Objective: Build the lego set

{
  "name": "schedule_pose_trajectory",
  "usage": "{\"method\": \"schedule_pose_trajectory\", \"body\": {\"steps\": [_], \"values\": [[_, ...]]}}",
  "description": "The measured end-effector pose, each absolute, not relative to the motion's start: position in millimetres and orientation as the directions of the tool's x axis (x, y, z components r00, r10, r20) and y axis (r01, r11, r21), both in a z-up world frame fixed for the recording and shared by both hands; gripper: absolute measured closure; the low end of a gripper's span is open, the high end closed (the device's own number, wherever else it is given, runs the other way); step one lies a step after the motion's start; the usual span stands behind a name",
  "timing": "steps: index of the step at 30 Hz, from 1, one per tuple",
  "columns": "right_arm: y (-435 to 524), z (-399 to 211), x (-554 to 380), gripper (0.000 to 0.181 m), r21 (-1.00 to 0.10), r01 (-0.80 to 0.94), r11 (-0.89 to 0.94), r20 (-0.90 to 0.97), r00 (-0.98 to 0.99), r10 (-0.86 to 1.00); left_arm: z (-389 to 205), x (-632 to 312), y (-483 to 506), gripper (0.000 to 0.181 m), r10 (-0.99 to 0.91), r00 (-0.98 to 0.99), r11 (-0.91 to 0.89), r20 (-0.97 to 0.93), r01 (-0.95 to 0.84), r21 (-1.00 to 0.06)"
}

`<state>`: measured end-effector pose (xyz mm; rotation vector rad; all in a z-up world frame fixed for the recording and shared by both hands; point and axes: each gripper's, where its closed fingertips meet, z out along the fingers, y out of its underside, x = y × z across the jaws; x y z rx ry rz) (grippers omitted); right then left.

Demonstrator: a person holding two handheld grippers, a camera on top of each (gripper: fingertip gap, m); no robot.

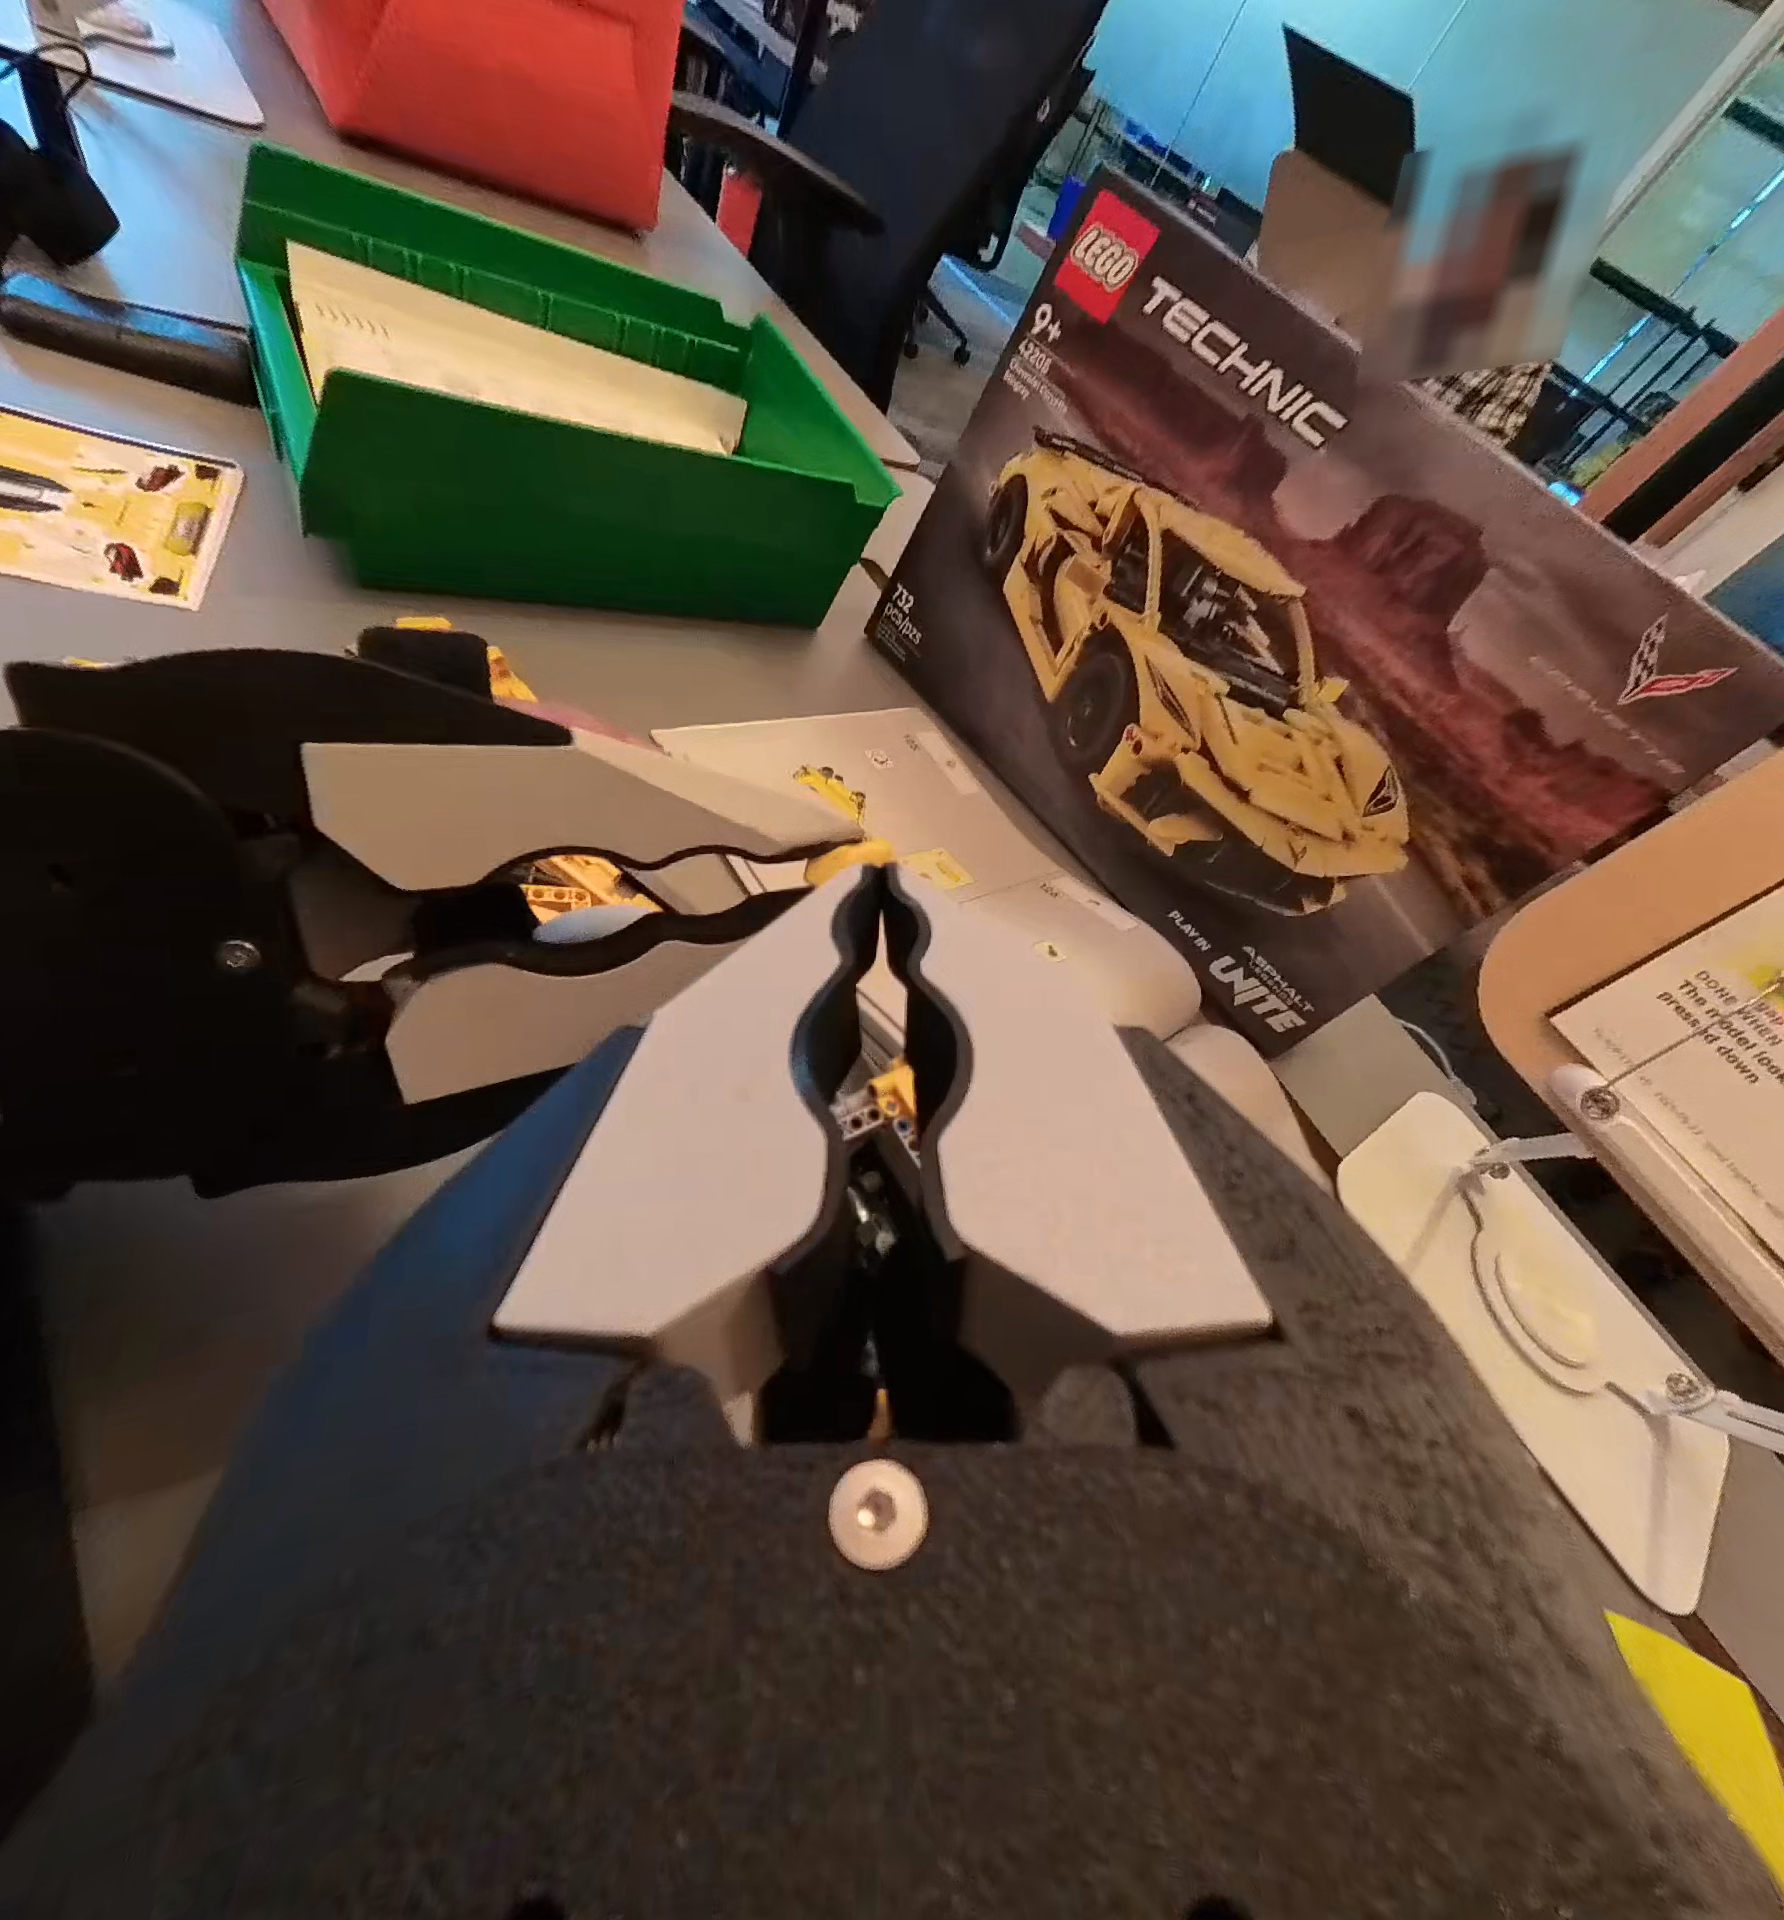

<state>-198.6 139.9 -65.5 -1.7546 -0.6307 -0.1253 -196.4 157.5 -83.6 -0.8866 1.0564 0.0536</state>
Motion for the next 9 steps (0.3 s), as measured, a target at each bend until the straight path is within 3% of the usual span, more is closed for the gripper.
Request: {"method": "schedule_pose_trajectory", "body": {"steps": [9], "values": [[143.0, -66.4, -197.9, 0.181, -0.888, 0.436, -0.149, 0.38, 0.876, 0.298, -87.5, -195.9, 158.4, 0.173, -0.383, 0.524, 0.647, -0.761, -0.435, -0.626]]}}
